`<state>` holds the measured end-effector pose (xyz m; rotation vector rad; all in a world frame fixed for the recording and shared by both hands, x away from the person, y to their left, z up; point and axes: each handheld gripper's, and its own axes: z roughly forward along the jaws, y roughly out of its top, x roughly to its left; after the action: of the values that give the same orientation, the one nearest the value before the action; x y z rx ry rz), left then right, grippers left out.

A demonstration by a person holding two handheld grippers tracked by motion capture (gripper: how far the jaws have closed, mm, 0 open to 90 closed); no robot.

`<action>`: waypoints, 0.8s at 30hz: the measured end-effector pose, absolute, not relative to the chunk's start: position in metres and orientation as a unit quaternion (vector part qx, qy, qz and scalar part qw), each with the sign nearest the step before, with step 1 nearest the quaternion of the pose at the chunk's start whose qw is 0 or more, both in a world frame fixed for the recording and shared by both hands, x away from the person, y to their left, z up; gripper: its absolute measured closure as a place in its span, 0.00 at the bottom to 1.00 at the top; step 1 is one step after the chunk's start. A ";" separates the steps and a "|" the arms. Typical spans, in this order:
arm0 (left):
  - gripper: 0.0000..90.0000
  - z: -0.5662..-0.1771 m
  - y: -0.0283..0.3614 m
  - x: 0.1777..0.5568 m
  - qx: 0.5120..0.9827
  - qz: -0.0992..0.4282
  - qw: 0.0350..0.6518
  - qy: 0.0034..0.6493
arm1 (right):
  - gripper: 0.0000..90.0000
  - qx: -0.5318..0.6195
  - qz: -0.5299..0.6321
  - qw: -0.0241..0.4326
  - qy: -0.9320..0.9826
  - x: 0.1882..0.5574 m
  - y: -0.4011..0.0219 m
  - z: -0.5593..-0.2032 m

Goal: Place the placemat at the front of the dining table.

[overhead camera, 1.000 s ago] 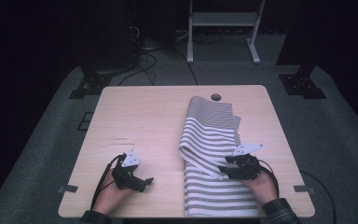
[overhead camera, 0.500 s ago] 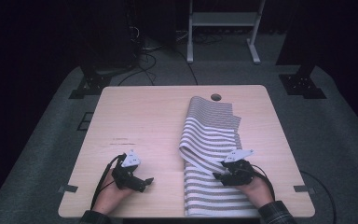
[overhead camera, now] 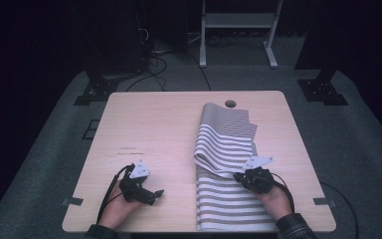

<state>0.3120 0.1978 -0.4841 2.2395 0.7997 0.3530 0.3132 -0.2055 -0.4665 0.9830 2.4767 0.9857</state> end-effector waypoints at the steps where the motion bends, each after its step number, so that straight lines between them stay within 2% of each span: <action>1: 0.00 -0.484 0.198 0.312 0.869 0.137 0.360 0.310 | 0.96 0.340 0.342 0.152 0.863 0.313 -0.206 -0.466; 7: 0.00 -0.484 0.198 0.312 0.869 0.137 0.360 0.310 | 0.96 0.341 0.340 0.160 0.862 0.318 -0.211 -0.462; 24: 0.00 -0.484 0.198 0.312 0.869 0.137 0.360 0.310 | 0.96 0.396 0.336 0.187 0.834 0.367 -0.236 -0.453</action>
<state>0.3121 0.1978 -0.4840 2.2406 0.7990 0.3521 0.3673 -0.2365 -0.4527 1.1153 2.3471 0.9455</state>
